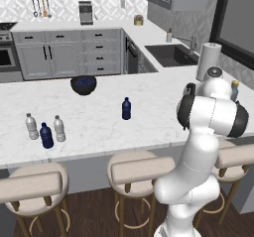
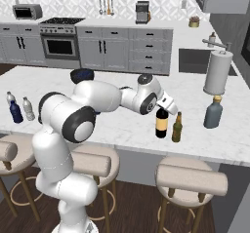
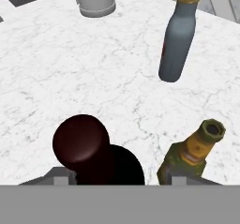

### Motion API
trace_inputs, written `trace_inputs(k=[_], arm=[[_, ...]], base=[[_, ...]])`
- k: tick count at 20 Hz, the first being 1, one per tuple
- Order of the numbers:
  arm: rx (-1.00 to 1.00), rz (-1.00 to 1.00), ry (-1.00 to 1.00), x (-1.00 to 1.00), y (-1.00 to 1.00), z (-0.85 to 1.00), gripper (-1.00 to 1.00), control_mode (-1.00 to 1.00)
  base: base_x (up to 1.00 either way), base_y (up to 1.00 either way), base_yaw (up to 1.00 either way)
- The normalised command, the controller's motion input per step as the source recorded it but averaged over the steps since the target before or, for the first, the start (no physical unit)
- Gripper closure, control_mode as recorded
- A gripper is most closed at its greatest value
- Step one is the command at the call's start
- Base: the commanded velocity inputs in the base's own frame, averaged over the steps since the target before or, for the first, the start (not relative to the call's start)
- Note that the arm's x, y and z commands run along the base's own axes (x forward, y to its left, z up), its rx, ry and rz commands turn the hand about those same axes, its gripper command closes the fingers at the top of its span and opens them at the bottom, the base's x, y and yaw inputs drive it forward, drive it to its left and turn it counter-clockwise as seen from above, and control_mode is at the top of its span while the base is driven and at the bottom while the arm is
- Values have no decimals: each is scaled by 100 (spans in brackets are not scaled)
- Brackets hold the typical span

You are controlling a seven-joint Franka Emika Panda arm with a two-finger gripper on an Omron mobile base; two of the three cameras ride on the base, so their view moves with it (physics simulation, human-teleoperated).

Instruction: Move the plastic bottles in the middle to the plastics group, and the glass bottles in the middle to the glass group.

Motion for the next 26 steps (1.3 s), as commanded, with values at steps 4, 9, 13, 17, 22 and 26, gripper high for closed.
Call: trace_inputs(k=[4,9,13,17,22,26], arm=[[0,0,0,0,0,0,-100,-100],[0,0,0,0,4,3,-100,-100],[0,0,0,-25,29,35,-100,-100],[0,0,0,-48,47,49,-100,-100],[0,1,4,-69,34,26,-100,-100],[0,10,1,-65,40,17,-100,-100]], base=[[0,0,0],[0,0,0],[0,0,0],[0,0,0],[0,0,0],[0,0,0]])
